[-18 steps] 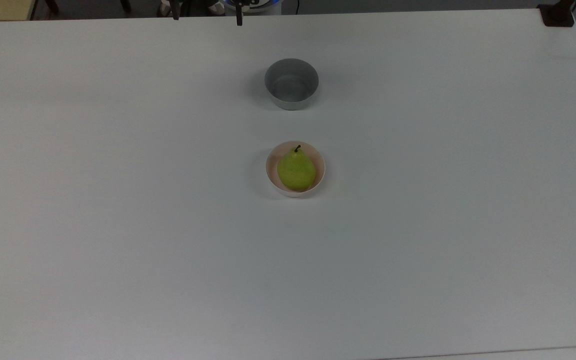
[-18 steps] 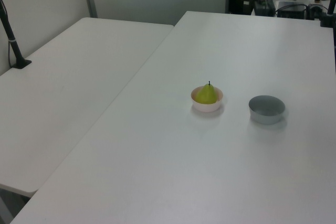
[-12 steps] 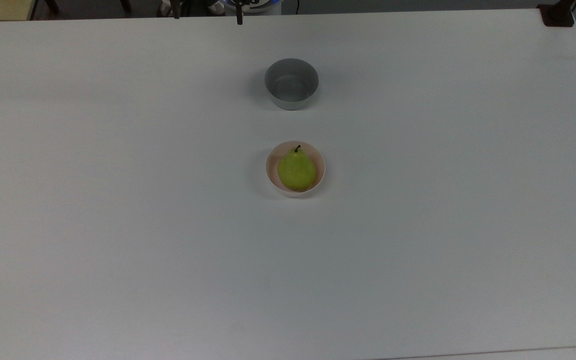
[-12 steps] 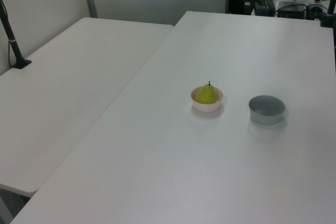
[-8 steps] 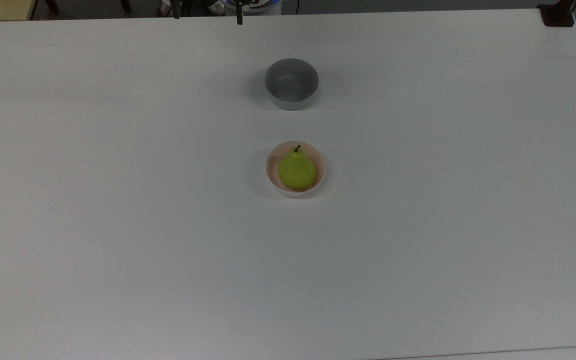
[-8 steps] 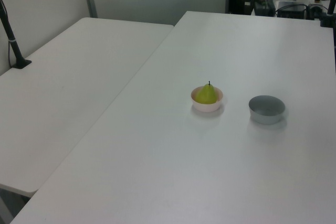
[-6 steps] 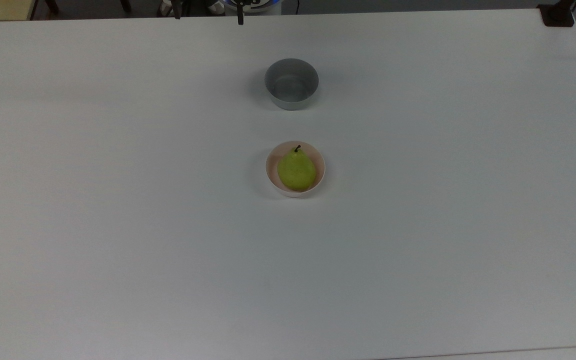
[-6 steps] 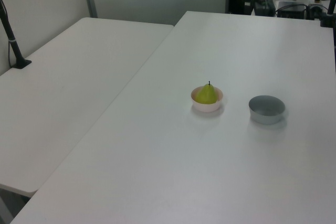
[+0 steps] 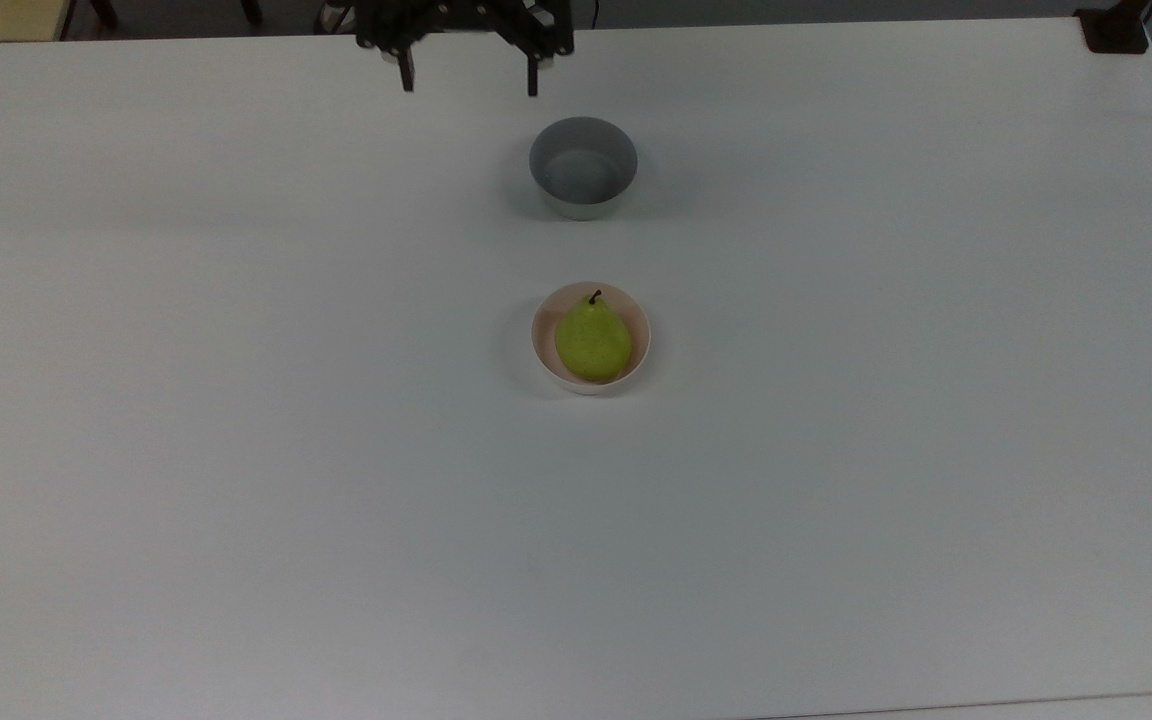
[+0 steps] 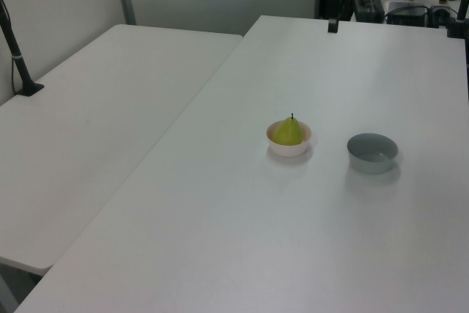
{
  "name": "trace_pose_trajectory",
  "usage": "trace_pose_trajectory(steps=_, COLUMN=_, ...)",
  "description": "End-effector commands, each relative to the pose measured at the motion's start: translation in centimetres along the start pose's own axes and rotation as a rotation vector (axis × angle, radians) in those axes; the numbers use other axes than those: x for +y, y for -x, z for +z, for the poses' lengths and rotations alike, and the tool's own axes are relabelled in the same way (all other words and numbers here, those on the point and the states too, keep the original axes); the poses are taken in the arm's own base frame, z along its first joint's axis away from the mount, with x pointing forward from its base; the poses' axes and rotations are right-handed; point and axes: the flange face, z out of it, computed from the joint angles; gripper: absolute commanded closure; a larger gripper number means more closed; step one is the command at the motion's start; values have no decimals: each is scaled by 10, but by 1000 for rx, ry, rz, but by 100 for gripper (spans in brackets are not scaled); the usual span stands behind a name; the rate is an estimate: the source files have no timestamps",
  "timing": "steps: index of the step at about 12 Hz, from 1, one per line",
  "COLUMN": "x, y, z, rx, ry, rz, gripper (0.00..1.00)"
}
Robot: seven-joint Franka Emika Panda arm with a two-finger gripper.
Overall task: Pick up a pear from the bowl
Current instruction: 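Move the open gripper over the green pear in the pink bowl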
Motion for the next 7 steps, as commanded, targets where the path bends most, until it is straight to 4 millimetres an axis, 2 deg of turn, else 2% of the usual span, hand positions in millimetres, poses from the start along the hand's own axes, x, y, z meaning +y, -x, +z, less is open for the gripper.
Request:
trace_pose_trajectory(steps=1, x=-37, y=-27, z=51, rx=21, ry=-2, rz=-53, gripper=0)
trace_pose_trajectory(steps=4, x=-66, y=-50, z=107, rx=13, ry=16, rz=-97, gripper=0)
trace_pose_trajectory(steps=5, x=-77, y=-53, z=122, rx=6, ry=28, rz=-117, gripper=0)
trace_pose_trajectory(steps=7, x=-86, y=-60, z=145, rx=1, ry=31, rz=-127, gripper=0)
